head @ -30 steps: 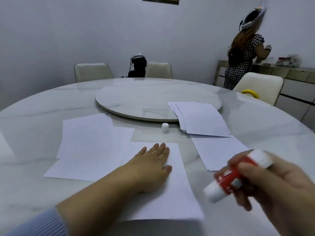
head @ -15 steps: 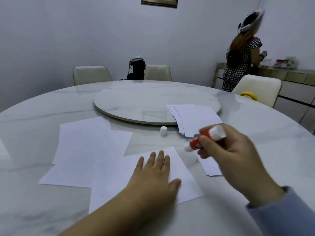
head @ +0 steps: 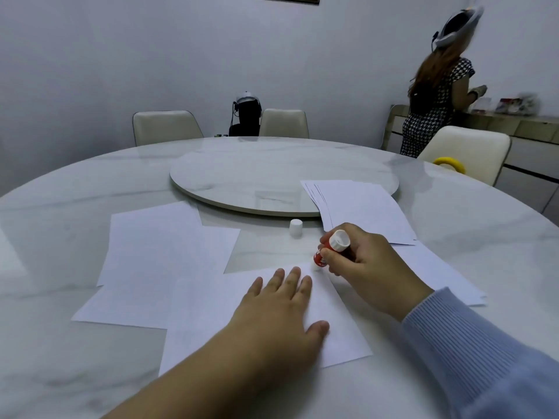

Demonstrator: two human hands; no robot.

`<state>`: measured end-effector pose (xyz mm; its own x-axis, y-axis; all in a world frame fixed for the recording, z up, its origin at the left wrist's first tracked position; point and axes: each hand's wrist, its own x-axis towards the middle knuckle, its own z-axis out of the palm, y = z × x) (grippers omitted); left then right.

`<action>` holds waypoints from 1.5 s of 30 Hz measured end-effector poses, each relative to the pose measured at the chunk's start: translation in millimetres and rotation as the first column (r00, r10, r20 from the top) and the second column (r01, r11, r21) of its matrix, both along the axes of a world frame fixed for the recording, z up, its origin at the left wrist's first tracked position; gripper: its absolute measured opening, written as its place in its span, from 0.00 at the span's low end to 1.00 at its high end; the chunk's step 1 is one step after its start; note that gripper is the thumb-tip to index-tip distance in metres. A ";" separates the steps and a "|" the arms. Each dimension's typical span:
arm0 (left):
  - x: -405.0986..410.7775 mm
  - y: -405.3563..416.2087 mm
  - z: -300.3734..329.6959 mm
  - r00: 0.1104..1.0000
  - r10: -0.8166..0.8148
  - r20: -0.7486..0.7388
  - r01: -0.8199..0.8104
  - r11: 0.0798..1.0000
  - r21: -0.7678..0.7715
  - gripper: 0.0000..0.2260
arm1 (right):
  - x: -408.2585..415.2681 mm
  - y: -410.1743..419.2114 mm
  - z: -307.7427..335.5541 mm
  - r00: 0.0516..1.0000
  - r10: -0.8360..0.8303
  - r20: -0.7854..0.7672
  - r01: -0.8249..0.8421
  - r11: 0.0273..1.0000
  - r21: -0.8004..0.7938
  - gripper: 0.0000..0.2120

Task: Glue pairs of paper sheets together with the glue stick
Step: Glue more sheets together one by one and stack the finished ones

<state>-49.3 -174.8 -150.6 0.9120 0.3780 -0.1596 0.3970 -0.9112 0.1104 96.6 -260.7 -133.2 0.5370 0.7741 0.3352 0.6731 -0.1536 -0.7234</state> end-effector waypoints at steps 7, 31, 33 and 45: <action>0.6 0.7 1.3 1.000 -0.004 -0.012 0.004 1.000 -0.006 0.30 | -17.2 -21.0 17.1 0.997 -0.003 0.075 0.011 0.993 -0.118 0.06; -21.4 25.7 37.3 0.951 -0.310 0.010 0.304 0.926 -0.225 0.26 | -18.8 -77.7 31.5 0.902 0.109 -0.417 0.135 0.847 0.514 0.05; -7.8 22.7 27.0 0.984 -0.084 0.160 0.102 0.989 -0.111 0.23 | -18.4 -50.2 28.9 0.939 0.068 -0.337 0.105 0.877 0.470 0.04; 13.6 20.0 -7.0 0.990 0.113 0.084 -0.112 0.994 -0.017 0.26 | 4.7 27.8 -4.8 0.995 0.024 -0.093 -0.018 0.998 0.062 0.02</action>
